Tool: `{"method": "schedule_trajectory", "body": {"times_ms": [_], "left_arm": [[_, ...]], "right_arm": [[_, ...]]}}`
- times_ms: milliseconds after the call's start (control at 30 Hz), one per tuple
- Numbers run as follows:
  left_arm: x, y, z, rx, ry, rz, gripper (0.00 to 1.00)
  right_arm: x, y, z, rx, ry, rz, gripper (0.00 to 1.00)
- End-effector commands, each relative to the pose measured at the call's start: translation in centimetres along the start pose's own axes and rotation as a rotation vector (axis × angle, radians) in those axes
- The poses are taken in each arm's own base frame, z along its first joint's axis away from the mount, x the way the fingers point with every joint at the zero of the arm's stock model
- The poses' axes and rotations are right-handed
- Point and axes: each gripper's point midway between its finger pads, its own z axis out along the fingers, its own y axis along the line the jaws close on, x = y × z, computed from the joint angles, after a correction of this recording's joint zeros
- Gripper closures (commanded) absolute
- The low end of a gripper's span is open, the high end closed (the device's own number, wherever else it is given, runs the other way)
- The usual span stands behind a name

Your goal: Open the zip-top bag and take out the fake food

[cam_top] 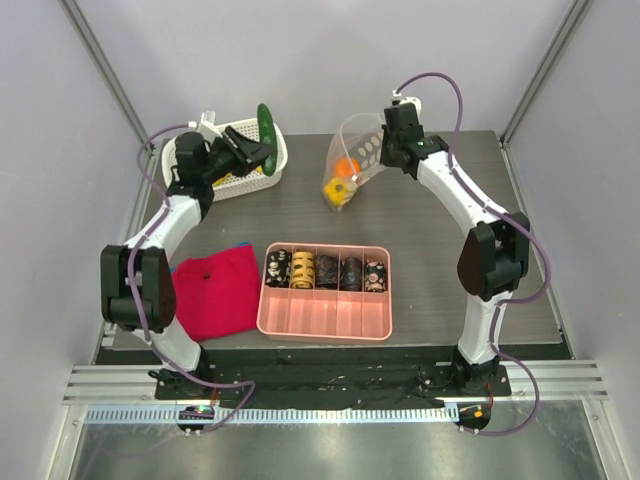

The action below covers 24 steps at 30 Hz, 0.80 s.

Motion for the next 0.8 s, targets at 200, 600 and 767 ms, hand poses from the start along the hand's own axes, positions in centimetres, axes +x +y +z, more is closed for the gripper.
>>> {"method": "schedule_trajectory", "body": {"times_ms": [200,600,767], "left_arm": [[-6.6,14.6,3.1,-0.477,-0.121,-0.037,1.0],[-5.7,22.7,6.5,-0.595,-0.052,-0.092,0.6],[-6.6,20.7,5.5,-0.569,-0.089,-0.034,0.15]], "right_arm": [[-5.5,1.9,-6.8,-0.168,-0.146,0.054,0.99],[-4.6,2.1,-7.3,-0.193,-0.136,0.067,0.99],[-5.3,2.6,-7.3,-0.217,-0.144,0.053,0.99]]}}
